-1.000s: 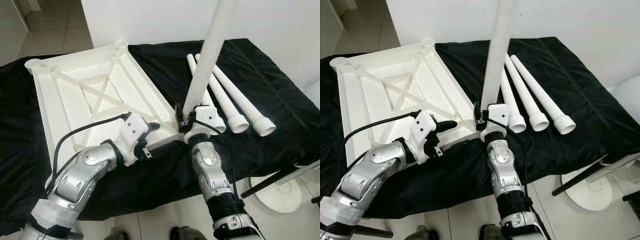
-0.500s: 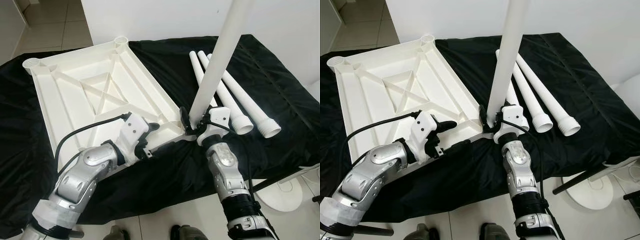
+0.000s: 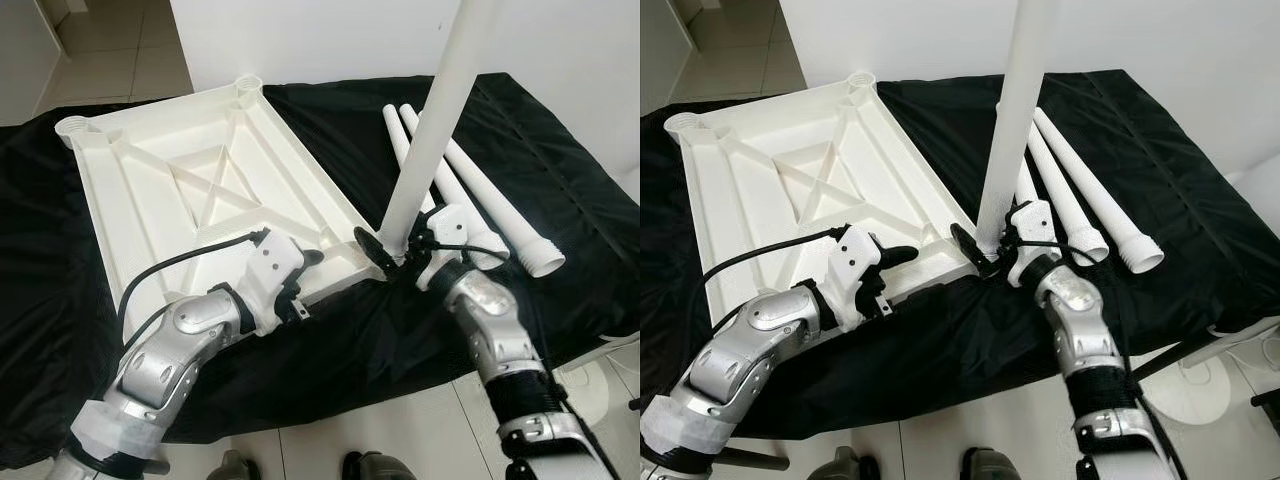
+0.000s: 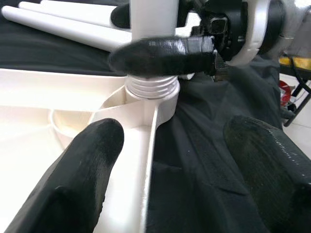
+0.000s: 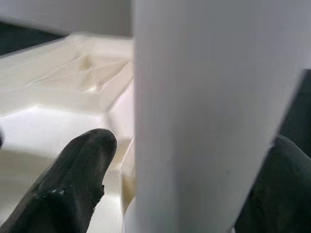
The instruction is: Building children table
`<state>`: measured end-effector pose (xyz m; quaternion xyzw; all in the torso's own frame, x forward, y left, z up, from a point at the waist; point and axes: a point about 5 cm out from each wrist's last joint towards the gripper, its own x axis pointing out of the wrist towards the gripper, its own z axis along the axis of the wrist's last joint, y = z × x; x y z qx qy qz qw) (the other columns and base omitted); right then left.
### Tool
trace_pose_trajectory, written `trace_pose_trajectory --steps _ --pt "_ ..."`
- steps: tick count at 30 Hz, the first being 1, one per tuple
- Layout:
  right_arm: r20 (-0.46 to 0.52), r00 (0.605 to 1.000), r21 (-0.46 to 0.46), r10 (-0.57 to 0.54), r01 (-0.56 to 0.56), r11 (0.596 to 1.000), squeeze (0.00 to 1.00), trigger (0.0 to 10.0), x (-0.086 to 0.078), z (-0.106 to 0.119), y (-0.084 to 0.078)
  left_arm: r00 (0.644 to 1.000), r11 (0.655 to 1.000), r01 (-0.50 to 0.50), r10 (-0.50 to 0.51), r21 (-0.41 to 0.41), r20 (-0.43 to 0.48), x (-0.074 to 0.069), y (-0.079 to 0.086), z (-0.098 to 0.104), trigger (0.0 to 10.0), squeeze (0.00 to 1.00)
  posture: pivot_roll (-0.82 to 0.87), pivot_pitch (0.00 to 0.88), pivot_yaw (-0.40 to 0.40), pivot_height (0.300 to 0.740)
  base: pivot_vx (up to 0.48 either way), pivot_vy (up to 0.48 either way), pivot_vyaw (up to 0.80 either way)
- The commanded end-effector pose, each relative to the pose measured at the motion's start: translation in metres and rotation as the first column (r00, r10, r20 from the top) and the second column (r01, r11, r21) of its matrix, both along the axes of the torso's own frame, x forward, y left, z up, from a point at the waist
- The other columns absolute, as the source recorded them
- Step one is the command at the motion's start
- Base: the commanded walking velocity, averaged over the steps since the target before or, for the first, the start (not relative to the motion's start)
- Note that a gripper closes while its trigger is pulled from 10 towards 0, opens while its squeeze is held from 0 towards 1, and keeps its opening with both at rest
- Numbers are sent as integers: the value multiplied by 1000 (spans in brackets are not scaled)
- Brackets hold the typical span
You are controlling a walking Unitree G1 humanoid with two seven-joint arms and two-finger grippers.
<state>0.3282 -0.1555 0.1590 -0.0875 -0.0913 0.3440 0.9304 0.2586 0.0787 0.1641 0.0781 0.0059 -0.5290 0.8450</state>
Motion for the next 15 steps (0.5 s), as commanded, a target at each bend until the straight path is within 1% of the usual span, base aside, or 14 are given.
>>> trace_pose_trajectory --steps 1,2,3,4,5,8,14,15 --pt "-13 1000 -28 19 -20 999 0 7725 1 -2 -2 1000 1000 12 -12 12 1 -3 -3 0 10000 0 -68 73 26 740 0 0 0" --pt "-21 999 -42 33 -33 999 0 4431 2 -2 -3 1000 1000 14 -14 11 2 -3 -3 1 10000 0 -68 70 26 740 0 0 0" --pt "-21 999 -42 33 -33 999 0 4431 2 -2 -3 1000 1000 14 -14 11 2 -3 -3 1 10000 0 -68 70 26 740 0 0 0" --pt "-30 999 -51 36 -37 998 0 0 3 -3 -6 1000 1000 15 -15 10 3 -3 -4 1 10000 0 -67 68 25 740 0 0 0" --pt "-30 999 -51 36 -37 998 0 0 3 -3 -6 1000 1000 15 -15 10 3 -3 -4 1 10000 0 -67 68 25 740 0 0 0" --pt "-71 997 -75 41 -46 996 0 0 2 -8 -13 1000 1000 15 -15 6 5 -4 -5 1 10000 0 -66 64 19 740 0 0 0" --pt "-104 993 -64 48 -55 996 0 0 1 -14 -16 1000 1000 16 -16 3 1 -4 -7 0 10000 0 -67 59 17 740 0 0 0" --pt "-114 992 -53 47 -53 997 0 8588 0 -16 -15 1000 1000 17 -17 2 1 -5 -7 0 10000 0 -67 59 17 740 0 0 0"
